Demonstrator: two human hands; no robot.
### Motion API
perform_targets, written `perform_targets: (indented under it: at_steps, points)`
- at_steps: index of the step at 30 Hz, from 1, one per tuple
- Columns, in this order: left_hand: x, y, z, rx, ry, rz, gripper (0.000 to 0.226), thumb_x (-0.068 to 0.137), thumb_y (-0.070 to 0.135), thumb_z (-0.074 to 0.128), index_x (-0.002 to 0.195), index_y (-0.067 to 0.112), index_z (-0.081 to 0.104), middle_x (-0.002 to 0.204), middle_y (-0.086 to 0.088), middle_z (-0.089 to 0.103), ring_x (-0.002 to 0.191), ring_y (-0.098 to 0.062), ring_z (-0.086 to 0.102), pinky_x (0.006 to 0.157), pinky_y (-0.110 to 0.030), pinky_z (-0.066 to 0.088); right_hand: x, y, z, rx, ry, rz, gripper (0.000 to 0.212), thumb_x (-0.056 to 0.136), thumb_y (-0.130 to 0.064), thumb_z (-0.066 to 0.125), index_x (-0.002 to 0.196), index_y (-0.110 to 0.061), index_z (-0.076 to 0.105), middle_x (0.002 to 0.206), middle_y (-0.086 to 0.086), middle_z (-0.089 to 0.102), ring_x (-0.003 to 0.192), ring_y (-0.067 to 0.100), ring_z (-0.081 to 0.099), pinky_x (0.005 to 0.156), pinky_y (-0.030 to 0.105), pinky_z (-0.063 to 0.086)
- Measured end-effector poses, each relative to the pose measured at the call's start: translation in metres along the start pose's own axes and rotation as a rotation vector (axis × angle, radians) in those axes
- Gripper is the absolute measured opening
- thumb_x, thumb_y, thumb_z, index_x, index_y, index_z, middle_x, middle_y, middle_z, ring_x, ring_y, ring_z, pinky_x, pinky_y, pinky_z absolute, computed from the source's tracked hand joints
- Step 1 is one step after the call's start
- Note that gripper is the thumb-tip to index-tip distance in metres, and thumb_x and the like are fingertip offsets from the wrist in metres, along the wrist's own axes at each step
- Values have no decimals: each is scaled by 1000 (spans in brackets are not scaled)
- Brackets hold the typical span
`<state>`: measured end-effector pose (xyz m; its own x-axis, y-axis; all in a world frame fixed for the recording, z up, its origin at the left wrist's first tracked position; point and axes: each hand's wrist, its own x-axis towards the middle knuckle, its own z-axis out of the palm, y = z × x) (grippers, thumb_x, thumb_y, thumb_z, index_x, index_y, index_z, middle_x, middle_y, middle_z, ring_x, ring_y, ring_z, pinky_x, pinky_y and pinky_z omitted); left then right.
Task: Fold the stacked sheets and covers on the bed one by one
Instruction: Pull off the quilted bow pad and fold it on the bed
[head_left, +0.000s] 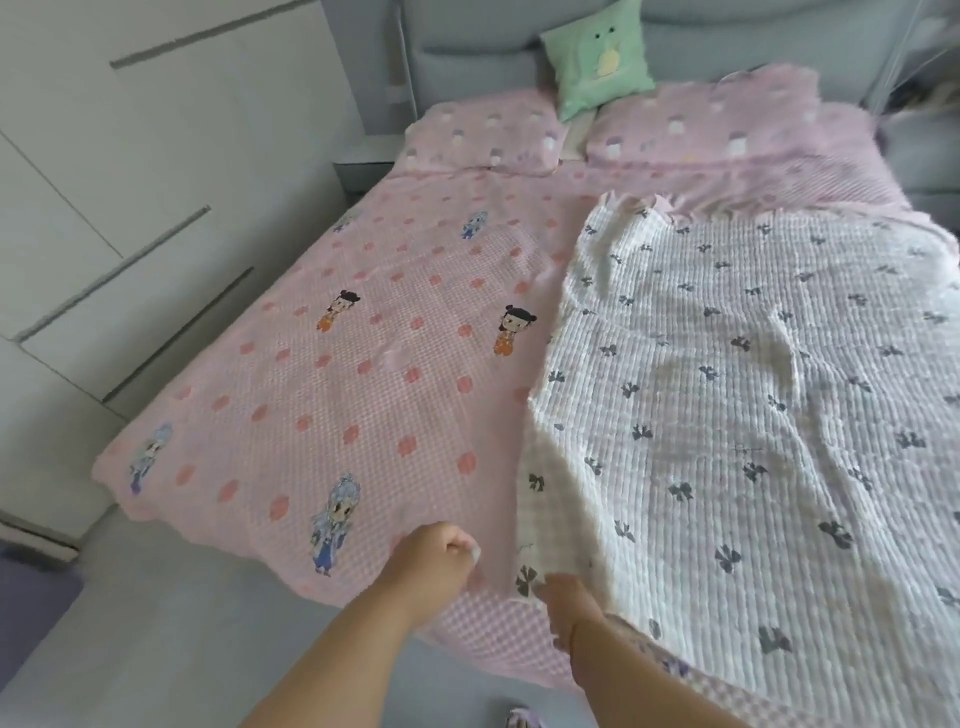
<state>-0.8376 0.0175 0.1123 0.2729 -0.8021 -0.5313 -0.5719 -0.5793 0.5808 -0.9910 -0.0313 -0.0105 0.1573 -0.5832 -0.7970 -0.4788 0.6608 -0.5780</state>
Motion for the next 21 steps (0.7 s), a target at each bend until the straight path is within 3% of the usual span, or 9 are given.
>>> perform_targets:
  at_steps: [3,5,7,9,13,16,18,21]
  points:
    - [40,-8,-28,62,-60,50,12,98,29,50,101,27,62,103,6,64,99,-12,60,80,-24,44,28,-11,23,242,81,92,40,95,-10,50,134,-3,45,84,4,54,70,14,49,57,24,40]
    - [62,-11,-40,106,-103,78,13,98,29,50,99,27,63,102,7,65,92,-8,59,72,-21,44,41,-19,35,328,161,178,34,93,-6,50,125,4,54,83,10,63,78,24,61,72,33,48]
    - [83,-12,-47,125,-143,101,14,97,30,49,99,28,62,100,9,65,85,-5,58,66,-19,43,59,-17,43,439,237,240,21,92,-6,49,91,3,68,64,8,63,68,24,59,72,33,46]
    - [102,-12,-50,115,-181,102,15,98,32,48,102,27,62,98,9,65,82,-3,58,65,-19,45,57,-23,46,565,320,266,29,93,-9,49,67,-7,61,58,4,59,62,19,54,66,29,42]
    - [130,-10,-45,130,-278,115,13,97,30,49,97,29,62,94,8,67,89,-7,62,76,-21,48,49,-24,48,870,486,292,7,90,-14,57,87,-12,62,78,5,56,74,21,52,80,39,47]
    - [149,-4,-43,141,-330,140,14,95,26,50,96,26,64,92,6,68,84,-8,61,72,-21,47,44,-26,53,938,516,245,8,89,-15,60,93,-9,65,74,10,56,68,24,54,71,37,46]
    - [160,-1,-41,148,-355,156,14,94,23,51,93,23,64,89,4,68,78,-9,60,68,-21,47,41,-24,63,691,516,148,21,89,-17,61,107,-11,70,91,7,59,88,24,59,83,36,45]
    - [175,-2,-38,183,-379,196,13,93,21,52,89,20,65,84,3,67,72,-10,57,65,-23,44,20,-26,93,294,404,-81,32,93,-21,56,125,-21,61,117,-5,48,106,9,51,85,12,42]
